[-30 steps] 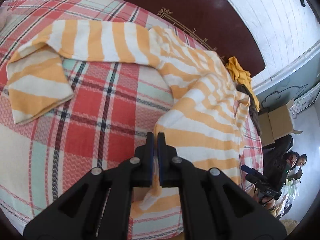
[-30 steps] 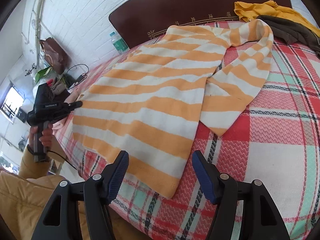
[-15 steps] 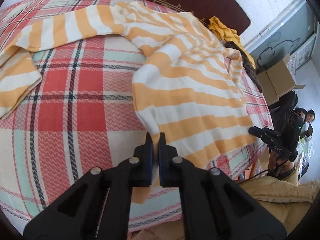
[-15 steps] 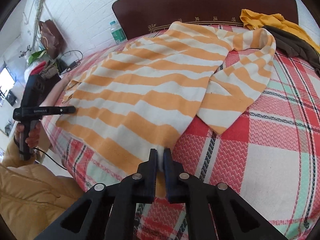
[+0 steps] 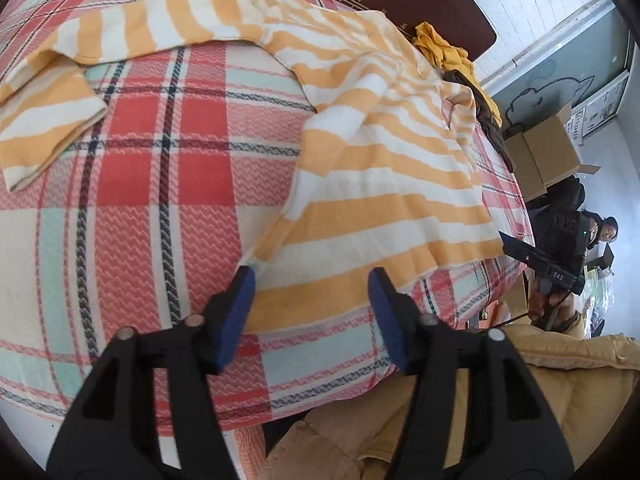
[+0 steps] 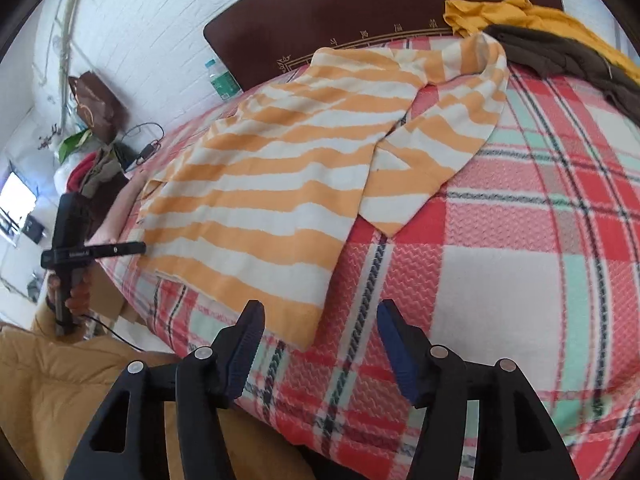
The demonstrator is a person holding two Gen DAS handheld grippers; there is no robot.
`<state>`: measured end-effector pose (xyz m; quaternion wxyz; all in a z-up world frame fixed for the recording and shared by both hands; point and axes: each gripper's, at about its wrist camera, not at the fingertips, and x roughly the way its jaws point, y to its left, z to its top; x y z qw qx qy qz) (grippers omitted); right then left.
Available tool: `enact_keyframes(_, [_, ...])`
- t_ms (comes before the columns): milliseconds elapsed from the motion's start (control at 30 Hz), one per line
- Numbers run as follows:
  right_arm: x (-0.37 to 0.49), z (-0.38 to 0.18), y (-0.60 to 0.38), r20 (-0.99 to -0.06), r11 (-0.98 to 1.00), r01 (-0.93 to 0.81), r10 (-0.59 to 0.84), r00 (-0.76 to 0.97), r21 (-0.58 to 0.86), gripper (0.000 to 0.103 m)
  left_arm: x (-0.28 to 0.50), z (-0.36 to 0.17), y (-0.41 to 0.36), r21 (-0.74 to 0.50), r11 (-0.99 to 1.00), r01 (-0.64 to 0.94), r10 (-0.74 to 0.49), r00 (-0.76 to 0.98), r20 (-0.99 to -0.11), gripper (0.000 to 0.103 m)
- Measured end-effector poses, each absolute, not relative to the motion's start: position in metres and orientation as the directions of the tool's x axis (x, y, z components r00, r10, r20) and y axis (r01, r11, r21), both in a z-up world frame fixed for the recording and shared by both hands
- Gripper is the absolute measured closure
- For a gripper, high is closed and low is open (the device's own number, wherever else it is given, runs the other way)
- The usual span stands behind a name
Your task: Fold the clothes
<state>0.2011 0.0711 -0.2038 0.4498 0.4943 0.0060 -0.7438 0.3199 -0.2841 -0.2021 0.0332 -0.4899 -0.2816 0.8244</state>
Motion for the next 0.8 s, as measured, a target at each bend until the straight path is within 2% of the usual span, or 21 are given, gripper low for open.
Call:
enact_keyframes(67, [0.200, -0.213, 0.063, -0.723, -0.582, 0.662, -0.685, -0.087, 0.472, 0.043, 0.318, -0.202, -0.277, -0.482, -0.854, 0.197, 0.323, -0.525, -0.788, 0.031])
enact_keyframes(133, [0.200, -0.216, 0.054, -0.714, -0.569, 0.669, -0.696, -0.082, 0.478, 0.044, 0.313, -0.202, -0.269, -0.459, -0.869, 0.184, 0.311, -0.517, -0.797, 0.031])
enact_keyframes(200, [0.199, -0.219, 0.046, -0.704, -0.556, 0.675, -0.706, -0.076, 0.485, 0.076, 0.309, -0.203, -0.265, -0.461, -0.870, 0.177, 0.317, -0.515, -0.796, 0.034])
enact_keyframes(233, [0.199, -0.221, 0.042, -0.699, -0.549, 0.679, -0.711, -0.074, 0.488, 0.096, 0.307, -0.203, -0.264, -0.467, -0.866, 0.178, 0.323, -0.514, -0.795, 0.043])
enact_keyframes(267, [0.199, -0.221, 0.041, -0.695, -0.545, 0.681, -0.715, -0.072, 0.490, 0.096, 0.305, -0.205, -0.263, -0.488, -0.855, 0.173, 0.351, -0.499, -0.792, 0.082])
enact_keyframes(300, [0.198, -0.216, 0.045, -0.682, -0.533, 0.679, -0.728, -0.066, 0.504, 0.097, 0.304, -0.207, -0.262, -0.510, -0.844, 0.168, 0.380, -0.484, -0.788, 0.102])
enact_keyframes(467, [0.201, -0.184, 0.079, -0.605, -0.466, 0.680, -0.795, -0.041, 0.566, 0.097, 0.321, -0.182, -0.263, -0.638, -0.766, 0.079, 0.519, -0.511, -0.685, 0.102])
enact_keyframes(567, [0.205, -0.173, 0.092, -0.629, -0.469, 0.701, -0.776, -0.036, 0.537, 0.097, 0.328, -0.167, -0.260, -0.589, -0.808, 0.027, 0.495, -0.512, -0.702, 0.102])
enact_keyframes(633, [0.205, -0.183, 0.089, -0.681, -0.478, 0.704, -0.732, 0.011, 0.525, 0.095, 0.326, -0.164, -0.253, -0.540, -0.842, 0.001, 0.467, -0.497, -0.731, 0.100])
enact_keyframes(667, [0.203, -0.190, 0.086, -0.727, -0.509, 0.709, -0.687, 0.008, 0.489, 0.091, 0.323, -0.164, -0.250, -0.509, -0.861, 0.001, 0.443, -0.491, -0.750, 0.094])
enact_keyframes(700, [0.201, -0.196, 0.084, -0.771, -0.542, 0.713, -0.637, -0.002, 0.445, 0.087, 0.319, -0.164, -0.246, -0.477, -0.879, 0.001, 0.416, -0.486, -0.769, 0.075])
enact_keyframes(733, [0.199, -0.202, 0.082, -0.812, -0.572, 0.716, -0.584, -0.013, 0.400, 0.079, 0.315, -0.163, -0.242, -0.454, -0.891, -0.002, 0.398, -0.484, -0.779, 0.061])
enact_keyframes(767, [0.193, -0.200, 0.084, -0.813, -0.590, 0.710, -0.580, -0.041, 0.385, 0.072, 0.310, -0.163, -0.239, -0.431, -0.902, -0.005, 0.379, -0.483, -0.789, 0.036])
enact_keyframes(800, [0.186, -0.194, 0.089, -0.792, -0.601, 0.697, -0.605, -0.078, 0.390, 0.066, 0.305, -0.161, -0.237, -0.425, -0.905, -0.012, 0.373, -0.499, -0.782, 0.028])
